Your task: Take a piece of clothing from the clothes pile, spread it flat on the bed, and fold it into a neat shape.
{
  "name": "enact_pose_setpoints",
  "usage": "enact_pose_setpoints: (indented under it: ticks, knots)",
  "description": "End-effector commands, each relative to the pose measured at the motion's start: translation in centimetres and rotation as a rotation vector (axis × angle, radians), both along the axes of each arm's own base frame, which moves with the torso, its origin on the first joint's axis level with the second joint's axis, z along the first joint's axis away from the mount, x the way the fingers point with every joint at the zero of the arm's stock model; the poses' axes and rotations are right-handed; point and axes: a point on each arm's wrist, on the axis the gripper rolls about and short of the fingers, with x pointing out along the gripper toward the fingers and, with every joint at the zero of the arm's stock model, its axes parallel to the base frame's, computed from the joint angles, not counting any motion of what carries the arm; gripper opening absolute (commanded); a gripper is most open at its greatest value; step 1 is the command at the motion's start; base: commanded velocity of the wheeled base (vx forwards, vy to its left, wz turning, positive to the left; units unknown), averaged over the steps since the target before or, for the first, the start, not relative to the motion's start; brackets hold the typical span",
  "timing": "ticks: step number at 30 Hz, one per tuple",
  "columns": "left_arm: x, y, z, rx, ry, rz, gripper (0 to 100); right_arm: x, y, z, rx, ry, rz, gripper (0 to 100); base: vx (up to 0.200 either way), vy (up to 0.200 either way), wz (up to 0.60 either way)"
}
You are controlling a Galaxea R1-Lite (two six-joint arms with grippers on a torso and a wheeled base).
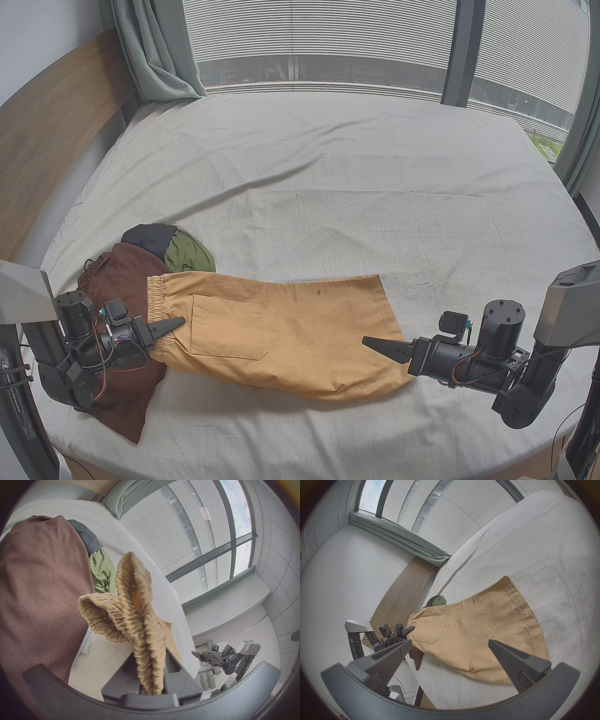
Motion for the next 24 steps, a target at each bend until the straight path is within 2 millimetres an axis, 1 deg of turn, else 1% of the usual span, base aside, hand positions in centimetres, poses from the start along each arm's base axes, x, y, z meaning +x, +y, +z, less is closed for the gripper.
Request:
enact_pose_setpoints:
  ticks: [1,11,24]
  knots:
    - [-0.2,-0.7,0.7,0.001,-0.020,-0.019,0,0.0,0.0,0.0,0.000,0.001,0.001,100,0.000,0.000,0.00]
    - [-0.4,-2.9,1.3,0.024,-0.044,-0.037,0,0.0,-0.1,0.0,0.000,0.000,-0.002,100,0.000,0.000,0.00]
    - [-0.3,-4.1,1.3,0.023,-0.051,-0.067,0,0.0,0.0,0.0,-0.002,-0.001,0.001,100,0.000,0.000,0.00]
